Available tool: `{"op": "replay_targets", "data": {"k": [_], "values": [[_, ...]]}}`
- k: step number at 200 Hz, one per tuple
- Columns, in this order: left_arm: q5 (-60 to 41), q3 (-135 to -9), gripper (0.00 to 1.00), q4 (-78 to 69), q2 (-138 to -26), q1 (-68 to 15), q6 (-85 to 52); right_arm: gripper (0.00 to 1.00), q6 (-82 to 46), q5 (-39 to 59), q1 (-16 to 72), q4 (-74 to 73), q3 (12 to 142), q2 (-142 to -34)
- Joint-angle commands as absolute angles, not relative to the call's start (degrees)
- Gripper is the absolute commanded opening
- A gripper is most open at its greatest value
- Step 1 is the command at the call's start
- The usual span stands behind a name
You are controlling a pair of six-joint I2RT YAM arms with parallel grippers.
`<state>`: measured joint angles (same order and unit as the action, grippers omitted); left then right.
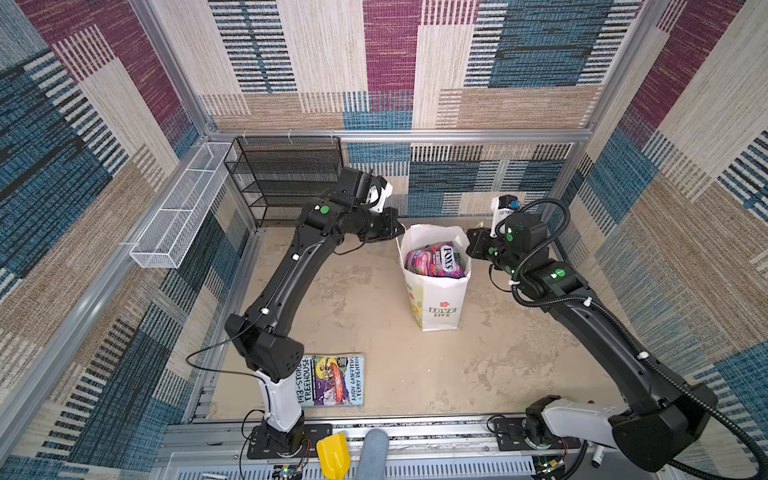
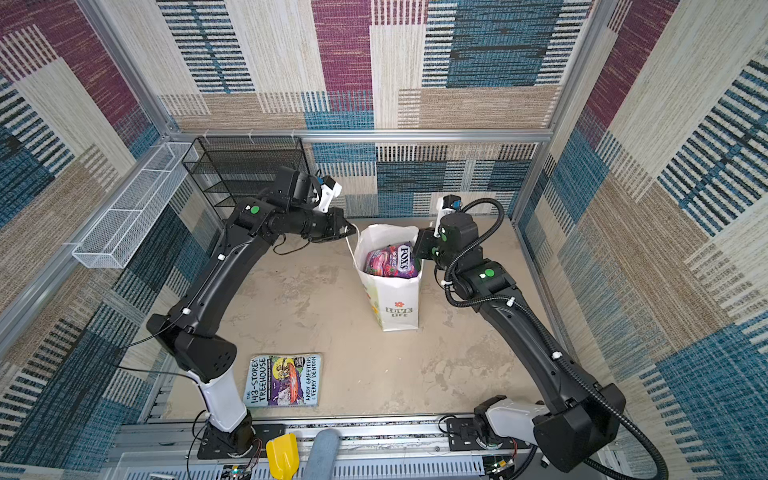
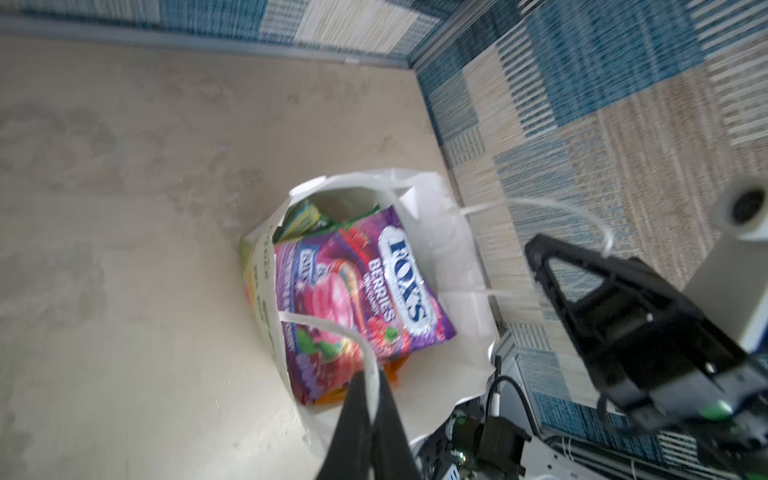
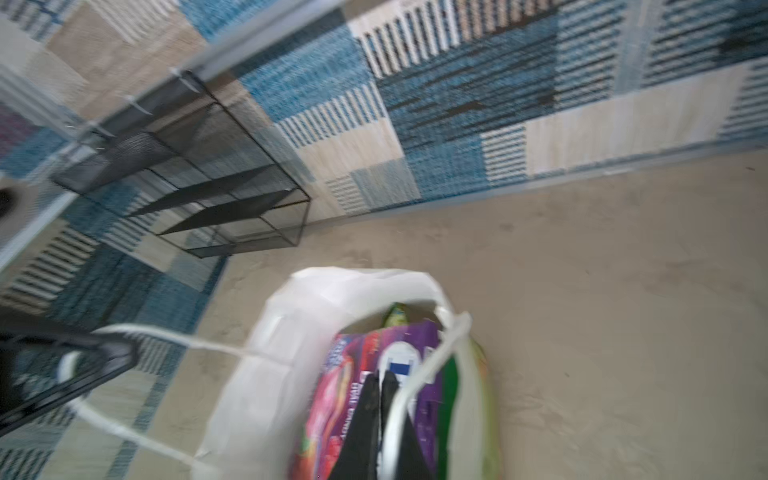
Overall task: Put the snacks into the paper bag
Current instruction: 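Open the right gripper to release the bag handle while the left gripper hovers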
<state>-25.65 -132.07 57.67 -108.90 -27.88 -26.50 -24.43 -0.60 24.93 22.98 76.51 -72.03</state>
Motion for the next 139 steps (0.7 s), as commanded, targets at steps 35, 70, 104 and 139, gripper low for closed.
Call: {"op": "replay_targets", "data": {"k": [35, 70, 104, 139], "values": [[-26.4, -146.8, 0.0, 61.6, -110.2, -27.9, -28.2, 0.0, -25.9, 7.9, 25.5, 16.0, 86.7, -75.9], [-21.6, -142.5, 0.0, 61.7, -106.0, -27.7, -26.2, 0.0, -27.4, 11.5, 25.6, 16.4, 90.1, -79.4], [-18.2, -128.1, 0.0, 58.7, -100.6, -26.8, -25.2, 0.0, -28.6, 12.4, 26.2, 15.0, 85.6, -78.1], [-18.9, -119.7, 0.0, 54.2, -97.3, -25.5, -25.3, 0.0, -30.3, 12.4, 27.1, 12.5, 79.6, -76.0]]}}
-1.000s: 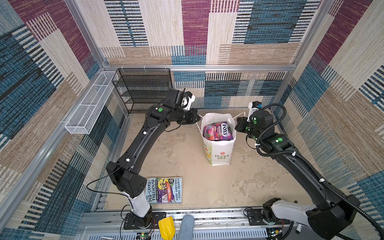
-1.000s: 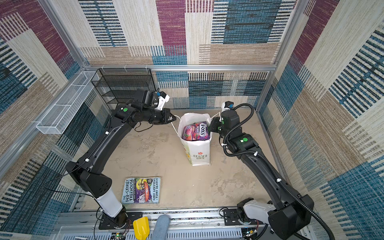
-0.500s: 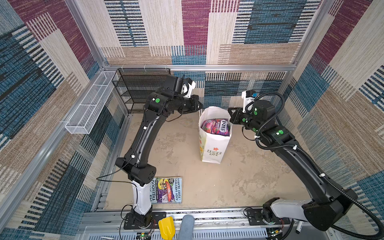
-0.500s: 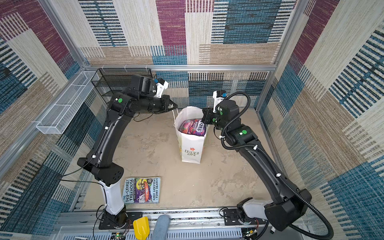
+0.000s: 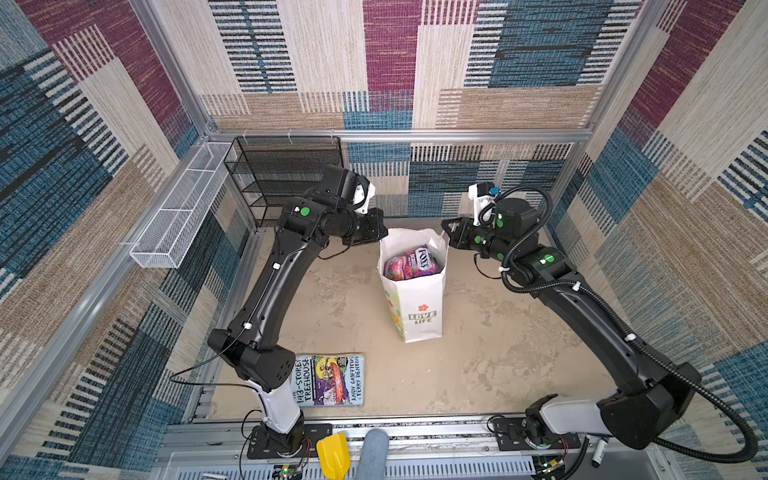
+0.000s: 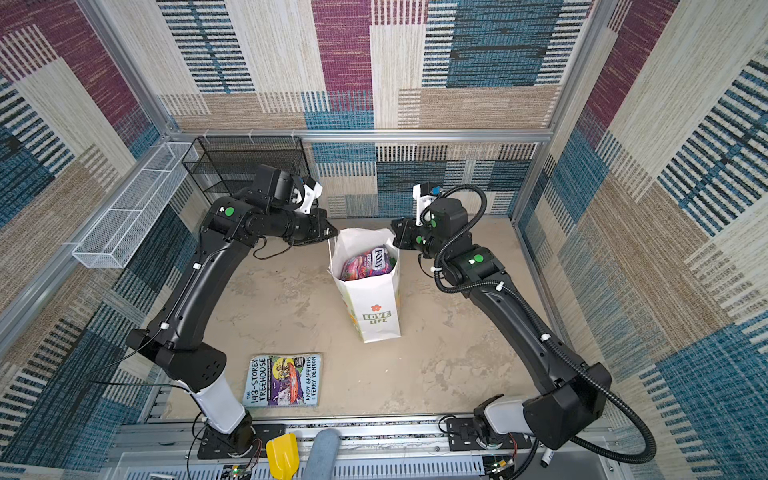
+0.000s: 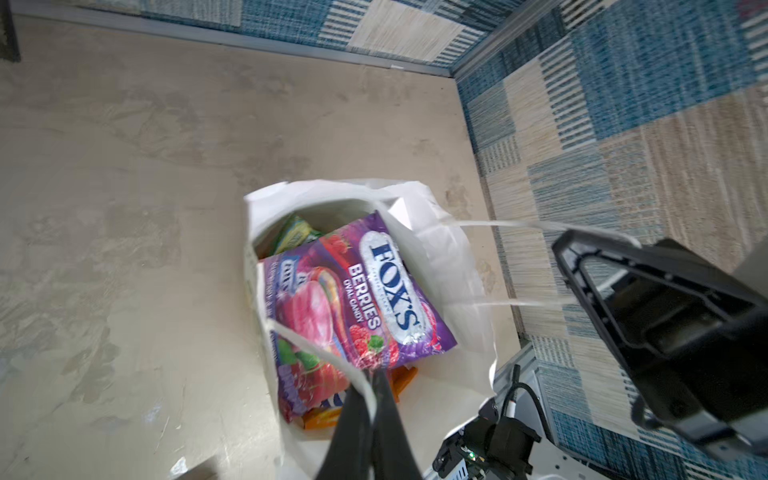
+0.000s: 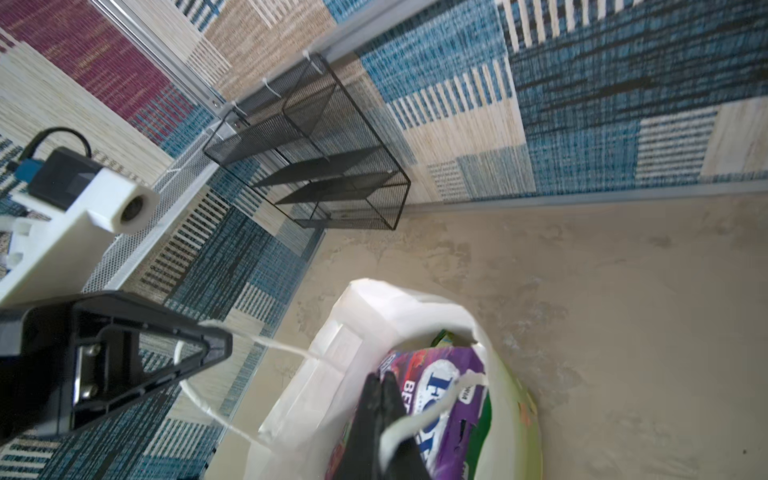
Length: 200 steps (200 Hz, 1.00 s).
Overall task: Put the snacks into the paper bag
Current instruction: 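Open the right gripper to release the bag handle while the left gripper hovers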
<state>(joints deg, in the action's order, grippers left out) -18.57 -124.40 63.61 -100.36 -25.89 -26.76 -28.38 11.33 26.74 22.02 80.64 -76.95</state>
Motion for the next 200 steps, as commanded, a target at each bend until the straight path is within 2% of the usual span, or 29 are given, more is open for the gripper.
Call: {"op": "replay_targets", "data": {"k": [1, 47, 96, 125, 135, 167, 184, 200], "values": [[-18.9, -119.3, 0.0, 53.9, -97.1, -25.4, -25.4, 0.0, -30.3, 12.5, 27.1, 12.6, 79.7, -76.0], [-22.4, -122.7, 0.0, 53.1, -97.5, -24.4, -28.4, 0.0, -30.1, 11.9, 27.2, 12.9, 82.2, -76.6], [-22.8, -106.3, 0.0, 45.6, -91.4, -24.4, -30.1, 0.0, -31.3, 7.2, 27.2, 11.1, 72.4, -72.4], [-22.7, -101.4, 0.0, 43.2, -88.8, -24.4, -30.8, 0.0, -31.6, 4.3, 27.1, 10.7, 67.9, -69.8], [-22.3, -101.2, 0.0, 42.8, -88.1, -24.3, -30.4, 0.09, -31.7, 4.7, 27.1, 11.1, 68.0, -69.8], [-21.5, -99.0, 0.38, 41.8, -84.9, -24.3, -28.9, 0.36, -31.8, 4.9, 27.1, 11.8, 69.0, -69.6], [-19.4, -97.2, 0.52, 41.2, -83.2, -24.3, -28.2, 0.45, -31.8, 6.0, 27.1, 12.2, 69.8, -70.2], [-17.2, -96.3, 0.62, 41.7, -81.9, -24.2, -27.3, 0.52, -32.2, 7.7, 27.1, 12.5, 70.6, -71.1]]}}
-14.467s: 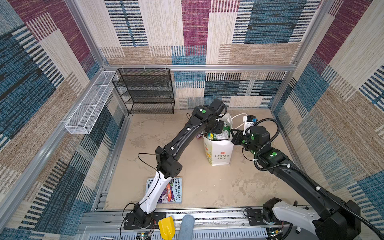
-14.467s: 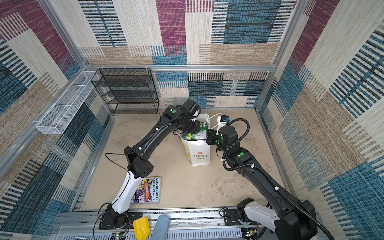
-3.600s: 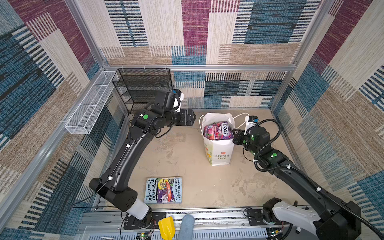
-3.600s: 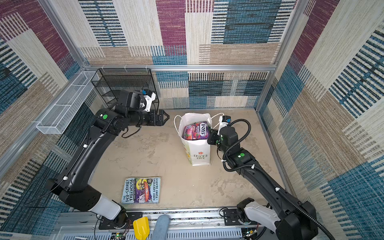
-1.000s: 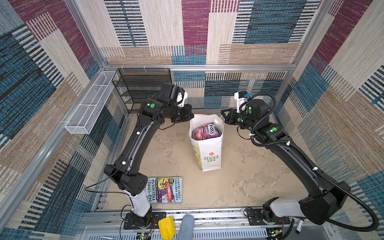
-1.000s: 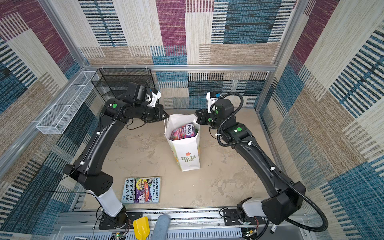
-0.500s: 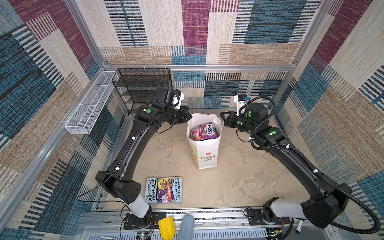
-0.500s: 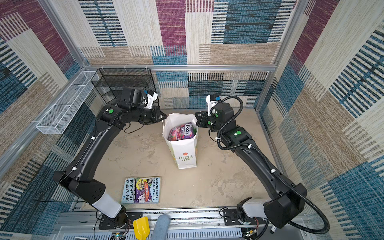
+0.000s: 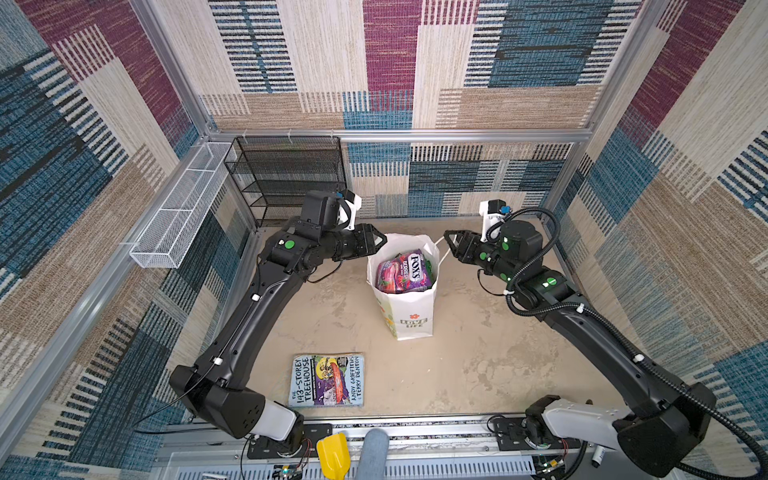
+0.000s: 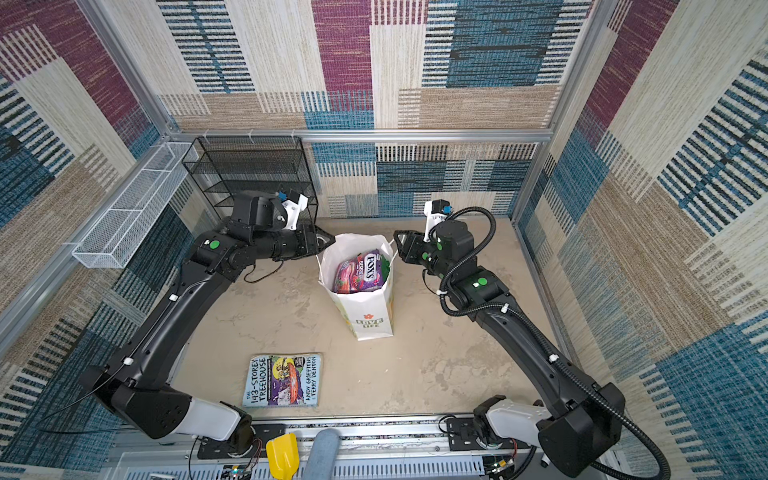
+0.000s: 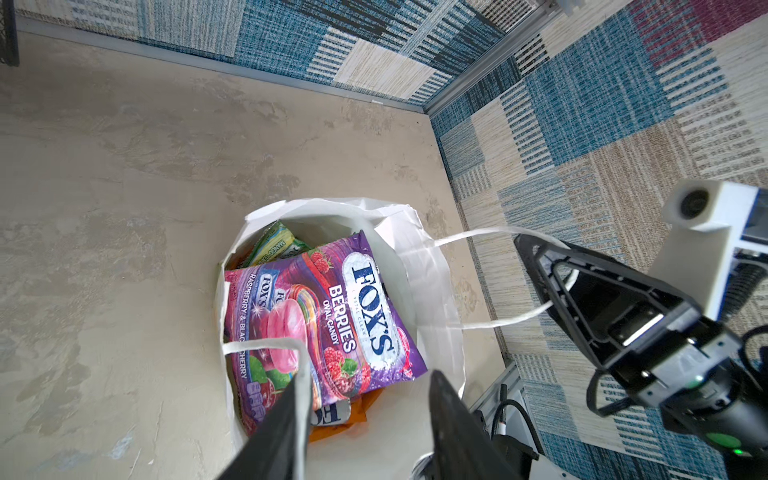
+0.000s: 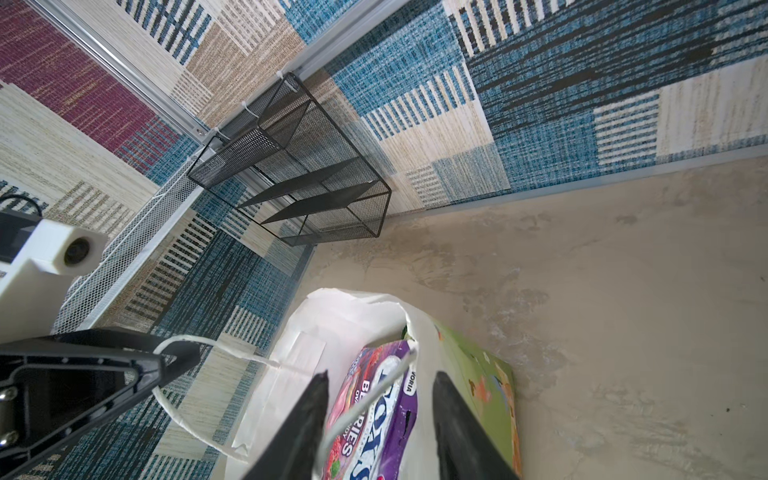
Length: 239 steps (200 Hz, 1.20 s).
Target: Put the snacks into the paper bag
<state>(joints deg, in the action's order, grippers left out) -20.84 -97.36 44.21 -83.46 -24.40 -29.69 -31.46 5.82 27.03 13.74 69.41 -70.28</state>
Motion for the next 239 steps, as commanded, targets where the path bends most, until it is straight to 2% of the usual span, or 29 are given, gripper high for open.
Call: {"op": "replay_targets", "data": {"k": [1, 36, 63, 79, 143, 162, 197, 239], "values": [[-17.0, -96.2, 0.62, 41.7, -81.9, -24.3, -27.3, 0.52, -32.2, 7.7, 27.1, 12.5, 70.6, -71.1], [-13.6, -95.3, 0.83, 42.1, -79.9, -24.3, -25.6, 0.67, -32.8, 8.4, 27.1, 12.9, 70.9, -71.0], [-12.5, -94.5, 0.99, 40.9, -77.8, -24.2, -24.5, 0.86, -31.7, 6.9, 27.1, 13.8, 71.9, -69.5], [-11.4, -92.6, 0.99, 39.0, -75.2, -24.3, -24.0, 1.0, -30.6, 5.3, 27.1, 15.1, 73.0, -68.6], [4.3, -83.4, 0.99, 39.2, -60.8, -23.7, -26.5, 1.0, -25.4, -7.0, 26.8, 17.2, 73.4, -62.9], [10.5, -79.8, 0.99, 41.8, -56.4, -23.6, -28.9, 1.0, -26.2, -7.4, 25.0, 16.5, 71.8, -62.2], [21.3, -70.1, 0.99, 42.7, -49.7, -23.4, -31.6, 1.0, -29.0, -6.6, 17.8, 12.5, 65.1, -60.1], [31.6, -57.5, 0.99, 38.9, -46.8, -23.1, -35.4, 1.0, -27.4, -11.8, 15.4, 3.1, 53.3, -56.1]]}}
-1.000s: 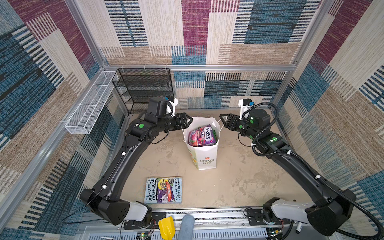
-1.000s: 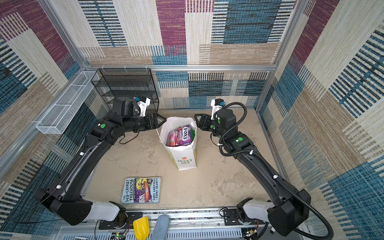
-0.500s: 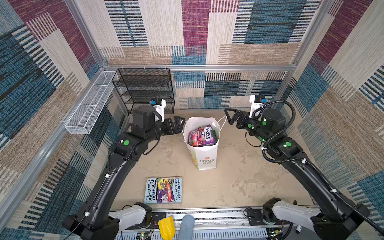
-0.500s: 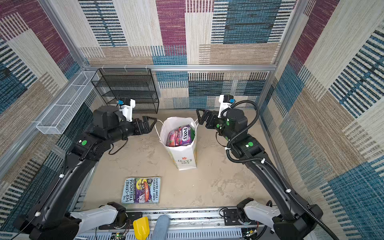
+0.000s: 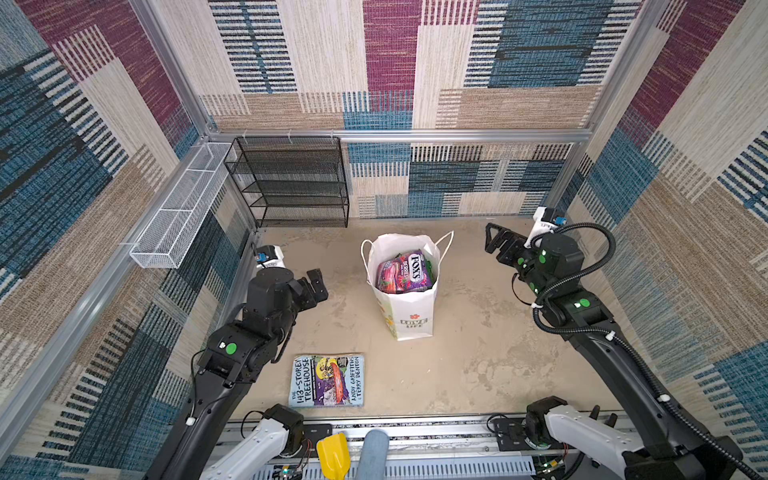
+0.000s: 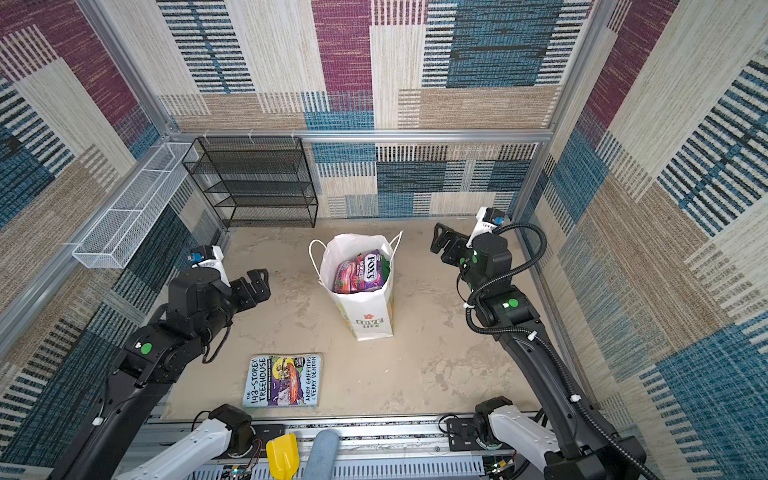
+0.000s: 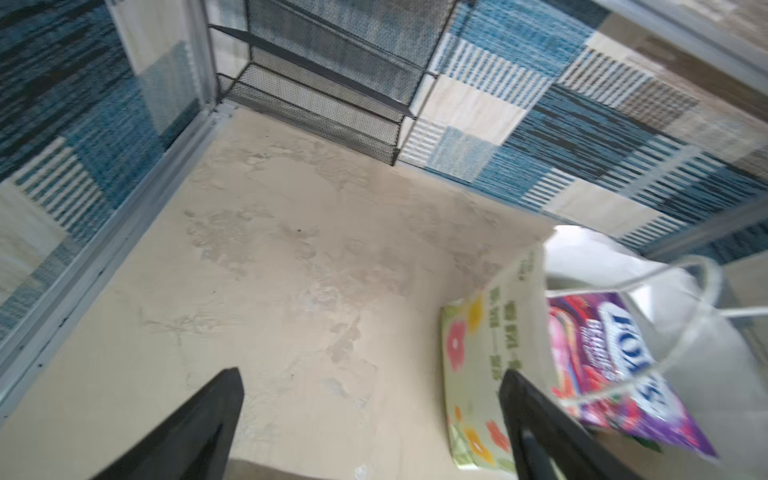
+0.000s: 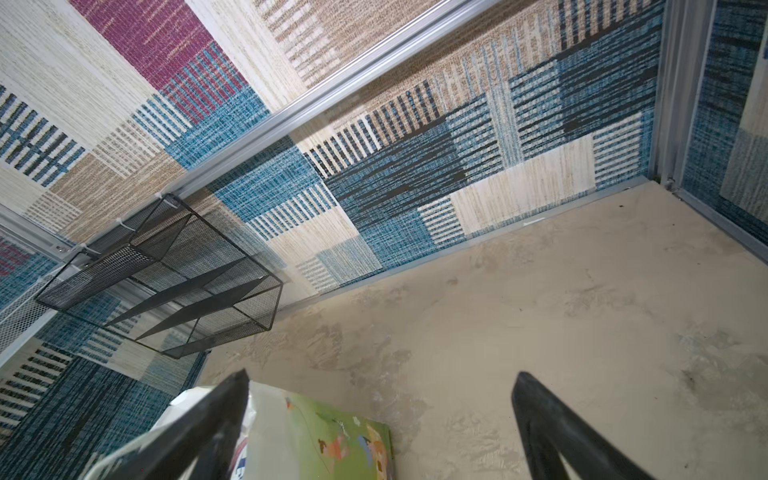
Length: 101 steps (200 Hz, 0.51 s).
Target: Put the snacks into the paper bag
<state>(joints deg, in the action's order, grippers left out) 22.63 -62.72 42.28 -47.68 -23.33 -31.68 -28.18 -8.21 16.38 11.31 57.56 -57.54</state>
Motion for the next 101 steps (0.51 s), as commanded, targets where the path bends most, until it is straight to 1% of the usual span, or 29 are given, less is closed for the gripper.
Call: {"op": "replay_targets", "data": {"k": [1, 39, 73, 88, 101], "values": [[31.9, -57.2, 0.99, 38.7, -46.8, -23.1, -35.4, 1.0, -27.4, -11.9, 15.3, 3.0, 53.0, -56.1], [39.9, -47.2, 0.99, 28.9, -48.6, -22.5, -34.9, 1.0, -26.3, -10.9, 12.2, -0.1, 47.6, -57.7], [48.5, -39.4, 0.99, 16.1, -50.9, -21.5, -27.9, 1.0, -23.9, -6.7, 9.5, -8.7, 41.1, -58.9], [51.4, -35.3, 0.99, 8.5, -51.5, -20.9, -23.5, 1.0, -23.6, -4.9, 8.4, -12.3, 38.4, -60.3], [52.1, -30.1, 0.99, -2.6, -51.8, -20.3, -18.4, 1.0, -23.7, -2.4, 7.1, -15.2, 36.6, -62.0]]}}
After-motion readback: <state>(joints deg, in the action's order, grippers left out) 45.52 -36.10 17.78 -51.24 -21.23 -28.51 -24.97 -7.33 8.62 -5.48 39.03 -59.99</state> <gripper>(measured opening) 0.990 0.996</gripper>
